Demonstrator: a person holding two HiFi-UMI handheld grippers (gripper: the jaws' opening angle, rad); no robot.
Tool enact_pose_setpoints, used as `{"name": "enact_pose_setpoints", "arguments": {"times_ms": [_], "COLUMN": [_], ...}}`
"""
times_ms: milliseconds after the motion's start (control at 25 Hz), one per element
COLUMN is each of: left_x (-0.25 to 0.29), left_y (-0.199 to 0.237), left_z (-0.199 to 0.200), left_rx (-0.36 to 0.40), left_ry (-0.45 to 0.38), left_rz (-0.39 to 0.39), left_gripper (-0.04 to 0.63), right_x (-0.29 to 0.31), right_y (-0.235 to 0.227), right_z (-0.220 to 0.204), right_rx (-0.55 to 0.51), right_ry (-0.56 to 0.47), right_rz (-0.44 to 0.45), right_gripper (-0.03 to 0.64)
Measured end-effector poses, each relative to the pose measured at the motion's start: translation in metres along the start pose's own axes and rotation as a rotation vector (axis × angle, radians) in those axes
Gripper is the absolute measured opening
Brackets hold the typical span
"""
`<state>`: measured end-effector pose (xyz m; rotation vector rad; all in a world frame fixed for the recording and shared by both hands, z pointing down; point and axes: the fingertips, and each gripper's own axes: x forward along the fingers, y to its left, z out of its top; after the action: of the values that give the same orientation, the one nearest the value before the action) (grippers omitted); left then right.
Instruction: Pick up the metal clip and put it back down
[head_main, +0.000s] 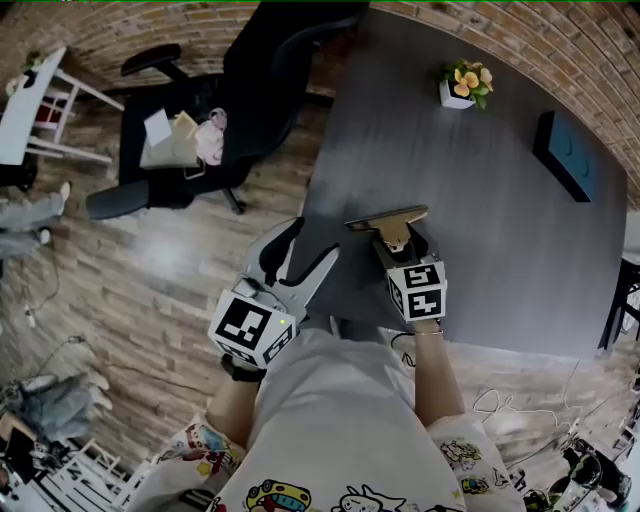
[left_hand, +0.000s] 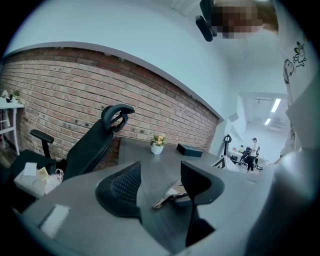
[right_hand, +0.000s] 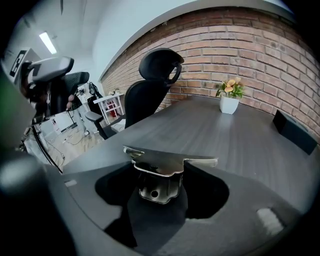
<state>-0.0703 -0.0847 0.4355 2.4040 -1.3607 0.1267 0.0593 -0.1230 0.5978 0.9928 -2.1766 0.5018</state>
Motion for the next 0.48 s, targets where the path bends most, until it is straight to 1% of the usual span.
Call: {"name": "enact_pose_setpoints", "arguments": {"times_ms": [240, 480], "left_x": [0.005, 0.011], "left_y": [0.0, 0.0], "left_z": [0.014, 0.029], "left_rx": [0.015, 0.038], "left_ry": [-0.018, -0.033], "left_rz": [-0.015, -0.031], "left_gripper": [0.249, 0.244], "right_x": [-0.013, -0.037], "right_y": [-0.005, -0.016], "right_z": [0.021, 0.052], "right_rx": [-0.003, 0.024], "right_ry": [-0.053, -0.147], "right_rz": [-0.004, -0.03], "right_gripper": [0.281, 0.281]}}
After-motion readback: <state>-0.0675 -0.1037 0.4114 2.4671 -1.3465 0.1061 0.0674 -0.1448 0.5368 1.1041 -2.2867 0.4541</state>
